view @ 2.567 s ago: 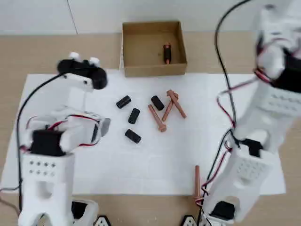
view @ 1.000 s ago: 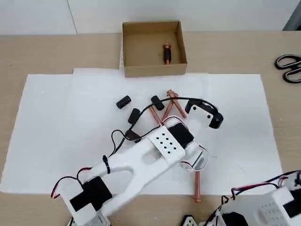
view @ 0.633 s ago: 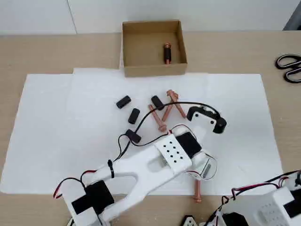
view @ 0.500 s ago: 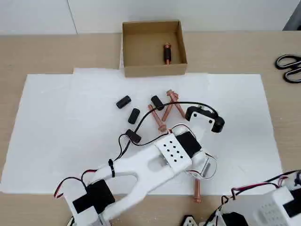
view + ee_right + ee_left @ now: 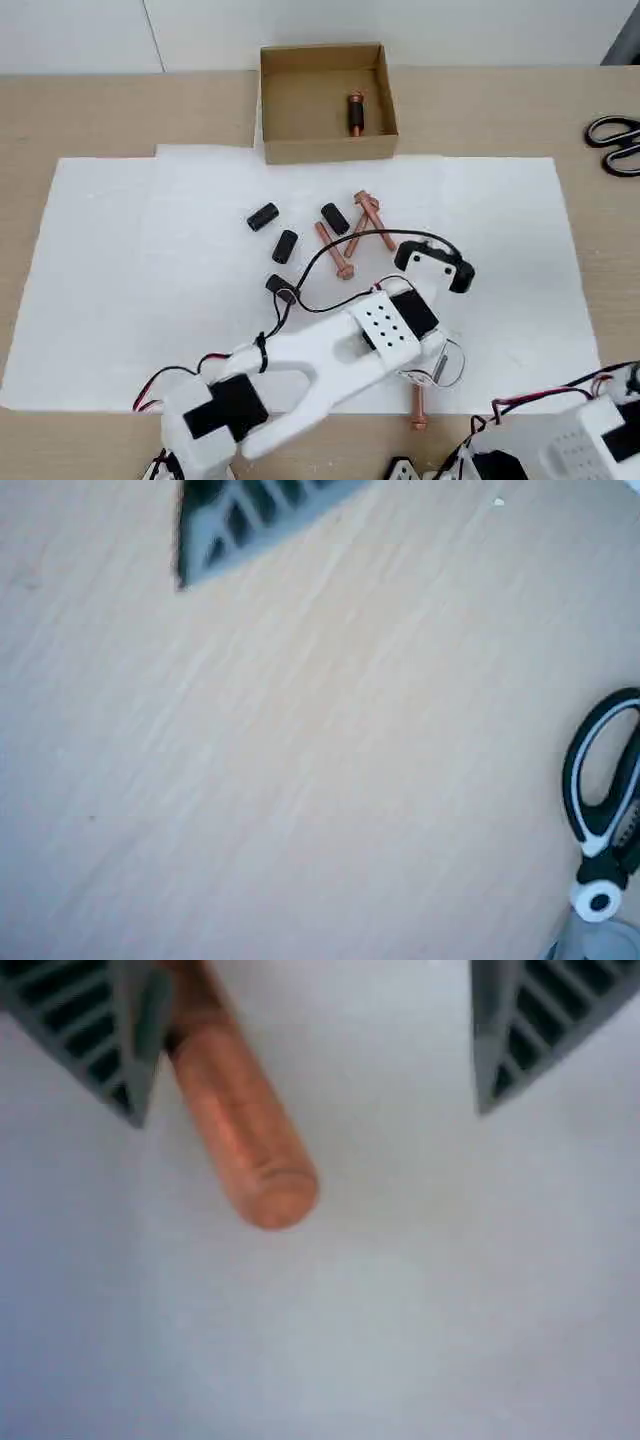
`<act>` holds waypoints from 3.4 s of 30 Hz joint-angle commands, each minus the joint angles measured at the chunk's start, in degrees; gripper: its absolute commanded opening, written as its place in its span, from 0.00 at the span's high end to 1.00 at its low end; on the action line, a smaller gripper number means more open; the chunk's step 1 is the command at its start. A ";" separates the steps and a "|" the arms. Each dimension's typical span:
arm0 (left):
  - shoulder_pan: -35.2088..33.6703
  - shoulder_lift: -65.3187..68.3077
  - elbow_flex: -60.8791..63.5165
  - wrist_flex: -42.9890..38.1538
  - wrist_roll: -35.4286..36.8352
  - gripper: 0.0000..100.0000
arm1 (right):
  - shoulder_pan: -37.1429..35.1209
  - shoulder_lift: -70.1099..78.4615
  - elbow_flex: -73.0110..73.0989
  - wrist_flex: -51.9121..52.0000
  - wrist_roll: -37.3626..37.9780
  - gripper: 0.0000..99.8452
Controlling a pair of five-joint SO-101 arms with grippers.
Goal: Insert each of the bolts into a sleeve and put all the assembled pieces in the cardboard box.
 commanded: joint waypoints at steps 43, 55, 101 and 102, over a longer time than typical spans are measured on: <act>-20.84 0.00 -27.91 19.43 -51.43 0.99 | 0.04 -1.10 0.00 0.48 0.18 0.84; -19.25 0.62 -26.24 22.24 -73.49 0.99 | 0.04 -1.10 0.00 0.48 0.18 0.84; -23.38 10.46 -51.12 26.20 19.08 0.99 | -3.47 -1.27 0.79 0.57 0.18 0.84; -22.86 10.46 -49.80 26.20 19.25 0.99 | -4.53 -1.54 2.02 0.66 0.26 0.84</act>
